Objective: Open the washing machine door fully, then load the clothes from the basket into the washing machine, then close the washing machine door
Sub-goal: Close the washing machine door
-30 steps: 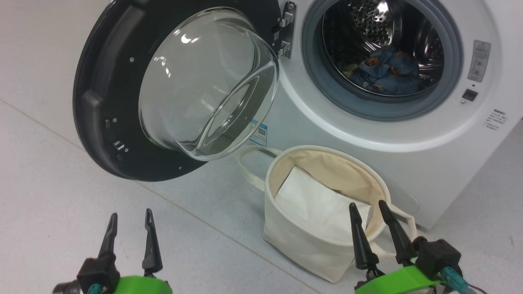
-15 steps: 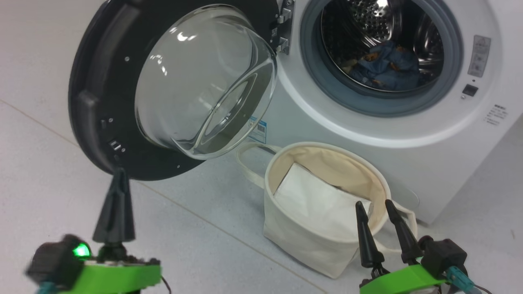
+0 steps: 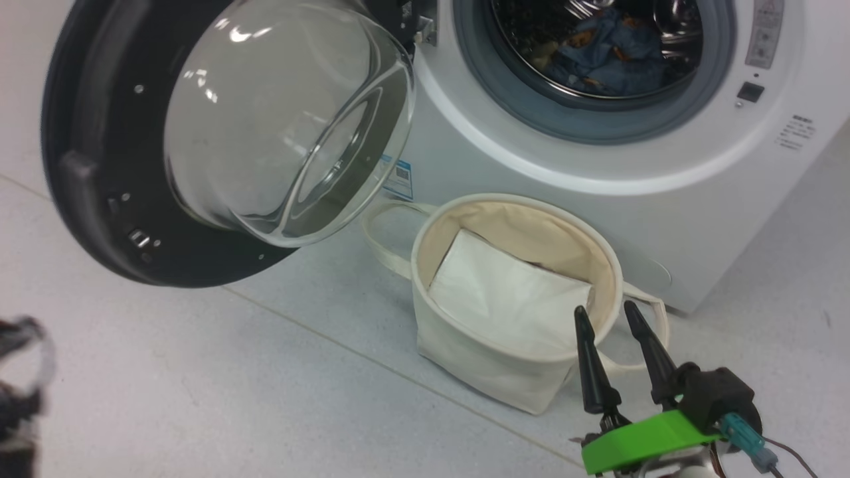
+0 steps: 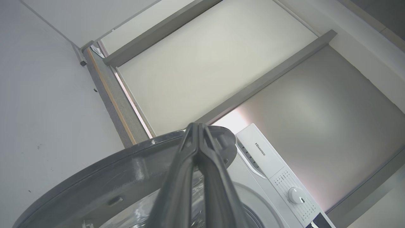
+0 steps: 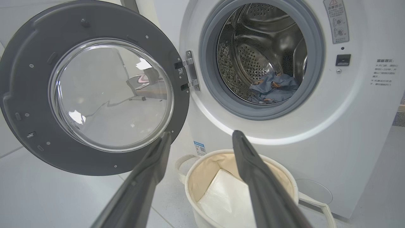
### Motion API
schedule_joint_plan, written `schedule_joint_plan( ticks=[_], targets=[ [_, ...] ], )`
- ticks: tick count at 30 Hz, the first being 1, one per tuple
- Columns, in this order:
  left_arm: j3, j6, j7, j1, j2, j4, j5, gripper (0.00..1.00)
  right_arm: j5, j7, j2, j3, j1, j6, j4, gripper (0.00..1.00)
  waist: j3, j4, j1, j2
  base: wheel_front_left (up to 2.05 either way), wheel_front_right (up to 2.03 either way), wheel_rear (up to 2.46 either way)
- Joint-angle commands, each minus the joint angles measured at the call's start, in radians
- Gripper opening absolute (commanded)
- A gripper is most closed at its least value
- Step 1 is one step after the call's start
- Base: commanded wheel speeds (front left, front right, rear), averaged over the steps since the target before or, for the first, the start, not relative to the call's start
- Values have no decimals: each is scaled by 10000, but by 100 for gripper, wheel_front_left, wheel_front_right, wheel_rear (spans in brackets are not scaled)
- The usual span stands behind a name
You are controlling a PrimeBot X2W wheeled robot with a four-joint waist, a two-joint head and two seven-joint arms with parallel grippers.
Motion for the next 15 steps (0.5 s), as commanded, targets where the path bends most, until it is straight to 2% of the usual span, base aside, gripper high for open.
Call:
schedule_joint_plan(
  ticks=[1,8,11,15],
  targets=[
    [650,144,535,-771,771,43,-581,0,-167,-49,-24,226,-451,8,-267,100,136,-158,0,0,0,0,0],
    [2526,897,2070,-3247,2848,3235,-3177,0,-745,-49,-39,361,-960,8,-239,100,783,-701,0,0,0,0,0],
    [2682,780,2060,-3855,3726,4483,-3119,0,-876,-49,-117,395,-1125,8,-197,100,1001,-986,0,0,0,0,0],
    [2638,475,2006,-4474,4288,5826,-3046,0,-912,-49,-292,405,-1198,8,-140,100,1157,-1293,0,0,0,0,0]
  ],
)
